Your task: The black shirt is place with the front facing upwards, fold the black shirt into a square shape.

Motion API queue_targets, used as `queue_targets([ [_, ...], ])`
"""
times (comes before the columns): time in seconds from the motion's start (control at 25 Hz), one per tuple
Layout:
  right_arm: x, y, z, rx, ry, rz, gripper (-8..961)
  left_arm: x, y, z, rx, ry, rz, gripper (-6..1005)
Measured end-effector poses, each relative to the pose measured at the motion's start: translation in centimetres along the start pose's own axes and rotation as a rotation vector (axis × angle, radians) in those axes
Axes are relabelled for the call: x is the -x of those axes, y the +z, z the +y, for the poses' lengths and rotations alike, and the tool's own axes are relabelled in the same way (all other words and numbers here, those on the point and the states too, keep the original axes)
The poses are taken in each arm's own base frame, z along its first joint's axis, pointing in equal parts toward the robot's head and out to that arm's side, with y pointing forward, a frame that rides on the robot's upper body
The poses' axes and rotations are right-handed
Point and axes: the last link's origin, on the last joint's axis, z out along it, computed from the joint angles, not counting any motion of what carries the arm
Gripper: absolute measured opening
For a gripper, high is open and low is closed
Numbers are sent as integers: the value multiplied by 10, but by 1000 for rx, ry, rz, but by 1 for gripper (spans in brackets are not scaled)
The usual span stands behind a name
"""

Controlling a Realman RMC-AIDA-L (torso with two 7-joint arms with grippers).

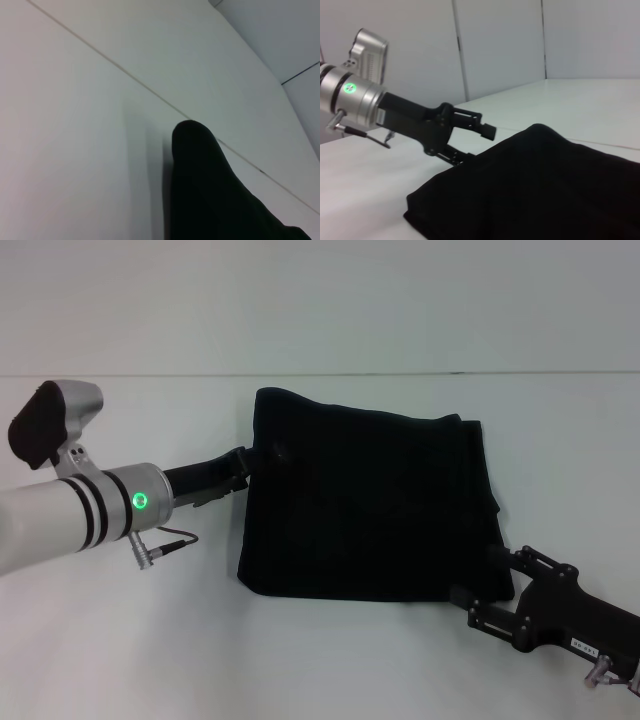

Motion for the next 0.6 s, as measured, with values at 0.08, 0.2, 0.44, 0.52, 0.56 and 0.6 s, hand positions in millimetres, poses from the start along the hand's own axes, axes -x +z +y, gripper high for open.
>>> queue_targets([
  [0.08, -1, 1, 1, 9, -3, 6, 824, 2, 2, 2, 3, 10, -7, 899],
  [0.2, -1, 1, 2, 18, -9, 14, 824, 4, 5, 6, 6, 36, -26, 881],
  [0.44, 0, 2, 2, 21, -12, 11, 824, 8, 8, 10, 9, 94, -49, 845],
  [0.52, 0, 2, 2, 21, -12, 10, 824, 9, 9, 11, 11, 112, -48, 833],
  [0.56, 0, 2, 2, 21, -12, 10, 824, 10, 9, 11, 10, 116, -46, 827],
  [0.6, 0, 2, 2, 21, -11, 10, 824, 10, 10, 11, 8, 118, -44, 821],
])
